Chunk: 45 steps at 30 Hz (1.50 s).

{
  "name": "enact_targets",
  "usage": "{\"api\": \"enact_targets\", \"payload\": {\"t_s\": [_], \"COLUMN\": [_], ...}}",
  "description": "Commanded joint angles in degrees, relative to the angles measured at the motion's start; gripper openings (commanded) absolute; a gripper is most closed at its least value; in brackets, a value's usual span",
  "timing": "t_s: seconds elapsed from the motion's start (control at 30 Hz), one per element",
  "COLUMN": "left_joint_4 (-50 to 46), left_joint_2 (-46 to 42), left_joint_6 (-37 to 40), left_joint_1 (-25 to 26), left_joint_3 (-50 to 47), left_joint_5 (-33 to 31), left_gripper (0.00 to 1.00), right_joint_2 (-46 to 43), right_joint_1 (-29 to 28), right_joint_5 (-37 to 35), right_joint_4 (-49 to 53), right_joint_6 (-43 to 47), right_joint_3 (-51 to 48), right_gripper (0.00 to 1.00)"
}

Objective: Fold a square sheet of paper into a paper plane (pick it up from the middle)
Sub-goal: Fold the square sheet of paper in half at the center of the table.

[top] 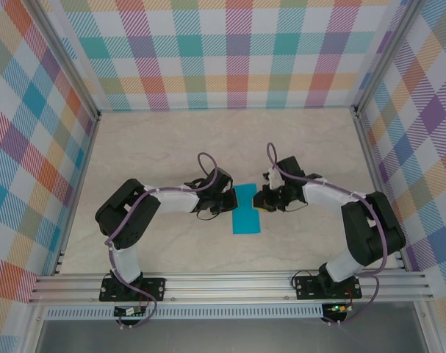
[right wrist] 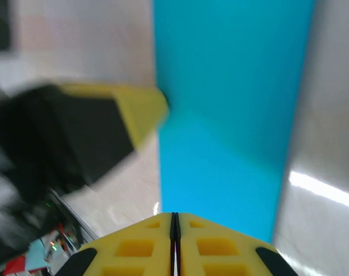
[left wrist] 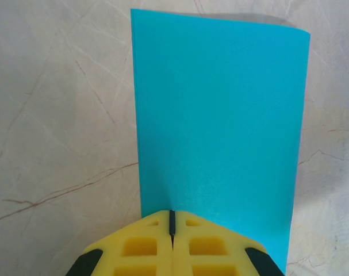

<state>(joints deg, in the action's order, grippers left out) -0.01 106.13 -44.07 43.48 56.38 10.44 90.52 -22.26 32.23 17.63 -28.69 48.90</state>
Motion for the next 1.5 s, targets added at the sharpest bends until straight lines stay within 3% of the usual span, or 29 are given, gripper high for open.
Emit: {"api": "enact_targets", "payload": {"t_s": [0.0, 0.23, 0.53, 0.83, 1.17, 1.47], "left_joint_4": [-7.28, -7.65, -7.40, -6.87, -9.18, -3.43], "left_joint_2": [1.81, 1.42, 1.80, -1.55, -15.10, -17.76], "left_joint_6": [0.61, 0.71, 0.73, 0.48, -1.76, -5.71], "left_joint_1": [1.12, 1.16, 1.10, 1.09, 1.09, 1.11], "left_joint_3": [-1.43, -1.83, -1.88, -1.27, -3.62, -8.70], "left_joint_5": [-1.57, -2.07, -1.92, -0.52, -2.41, 1.39], "left_gripper": [0.00, 0.00, 0.00, 0.00, 0.45, 0.59], "right_joint_2": [6.80, 18.38, 25.07, 18.64, 5.42, 0.68], "right_joint_1": [3.01, 4.79, 5.92, 5.91, 5.70, 2.53], "right_joint_5": [2.83, 3.06, 1.71, 3.17, 3.21, 7.49], "right_joint_4": [-2.65, -0.20, -0.92, 2.90, 4.79, 0.14], "right_joint_6": [1.16, 3.72, 5.12, 7.18, 5.98, 2.46], "right_joint_3": [5.88, 16.47, 16.15, 16.33, 5.27, -4.42], "right_gripper": [0.10, 0.09, 0.09, 0.13, 0.28, 0.26]}}
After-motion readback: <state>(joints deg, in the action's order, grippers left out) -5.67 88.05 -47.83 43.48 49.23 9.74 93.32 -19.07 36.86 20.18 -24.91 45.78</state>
